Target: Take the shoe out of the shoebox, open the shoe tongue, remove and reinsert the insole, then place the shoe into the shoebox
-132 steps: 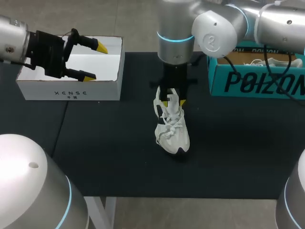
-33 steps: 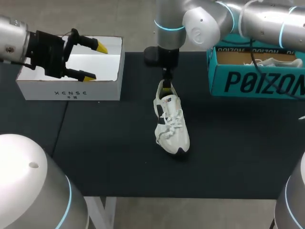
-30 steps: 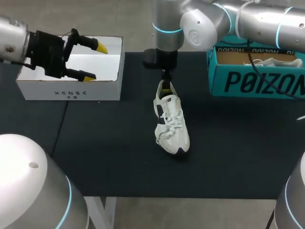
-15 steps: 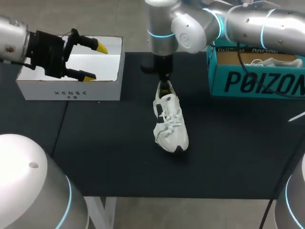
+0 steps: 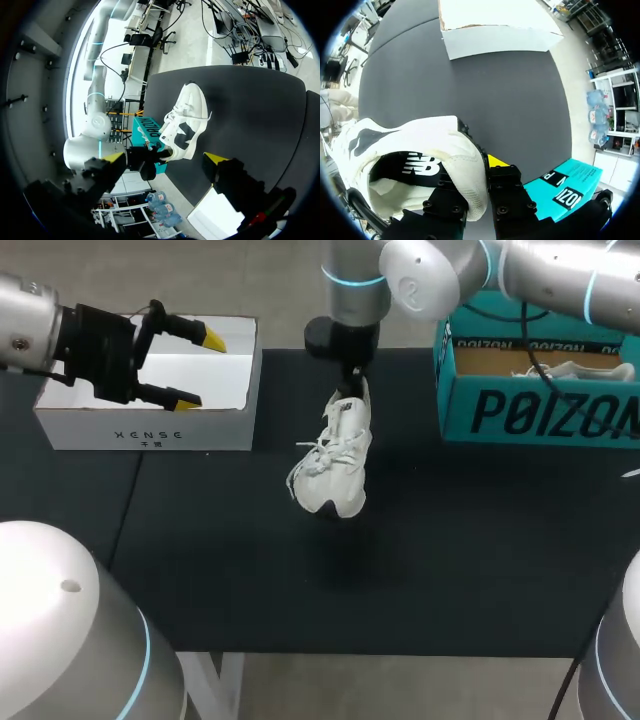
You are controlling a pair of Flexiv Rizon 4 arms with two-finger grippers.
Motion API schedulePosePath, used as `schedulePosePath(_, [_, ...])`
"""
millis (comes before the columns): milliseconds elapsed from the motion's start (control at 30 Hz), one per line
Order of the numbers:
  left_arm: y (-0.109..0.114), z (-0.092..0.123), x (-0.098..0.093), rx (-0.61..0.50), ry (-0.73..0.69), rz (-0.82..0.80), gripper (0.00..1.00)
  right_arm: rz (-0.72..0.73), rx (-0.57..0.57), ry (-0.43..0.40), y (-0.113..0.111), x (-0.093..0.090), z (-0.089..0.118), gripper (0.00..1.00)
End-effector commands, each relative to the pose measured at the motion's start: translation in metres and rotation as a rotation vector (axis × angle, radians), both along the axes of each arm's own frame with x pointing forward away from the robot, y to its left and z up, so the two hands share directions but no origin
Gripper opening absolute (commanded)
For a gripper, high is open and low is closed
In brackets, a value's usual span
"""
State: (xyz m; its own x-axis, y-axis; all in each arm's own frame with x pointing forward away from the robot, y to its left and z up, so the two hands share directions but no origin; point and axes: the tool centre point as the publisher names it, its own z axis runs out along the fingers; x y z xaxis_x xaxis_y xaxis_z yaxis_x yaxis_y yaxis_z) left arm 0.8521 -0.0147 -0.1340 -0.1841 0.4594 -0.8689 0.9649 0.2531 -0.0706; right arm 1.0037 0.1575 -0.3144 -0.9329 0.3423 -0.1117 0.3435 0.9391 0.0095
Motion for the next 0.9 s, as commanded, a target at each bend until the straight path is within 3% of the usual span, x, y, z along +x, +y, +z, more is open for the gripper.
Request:
schedulePosePath(33, [-0.001, 0.000, 0.001, 0.001, 0.000, -0.001, 1.00, -0.069, 0.029, -0.080, -0.036, -0.015, 0.046, 0.00])
schedulePosePath(167, [-0.001, 0.000, 0.001, 0.001, 0.000, -0.001, 1.00, -0.140, 0.046, -0.107, -0.049, -0.011, 0.060, 0.00])
schedulePosePath(767, [-0.001, 0.000, 0.001, 0.001, 0.000, -0.001, 1.00, -0.140, 0.046, -0.107, -0.049, -0.011, 0.060, 0.00])
schedulePosePath(900, [-0.001, 0.000, 0.001, 0.001, 0.000, -0.001, 1.00, -0.200, 0.089, -0.175, -0.040, 0.020, 0.098, 0.00])
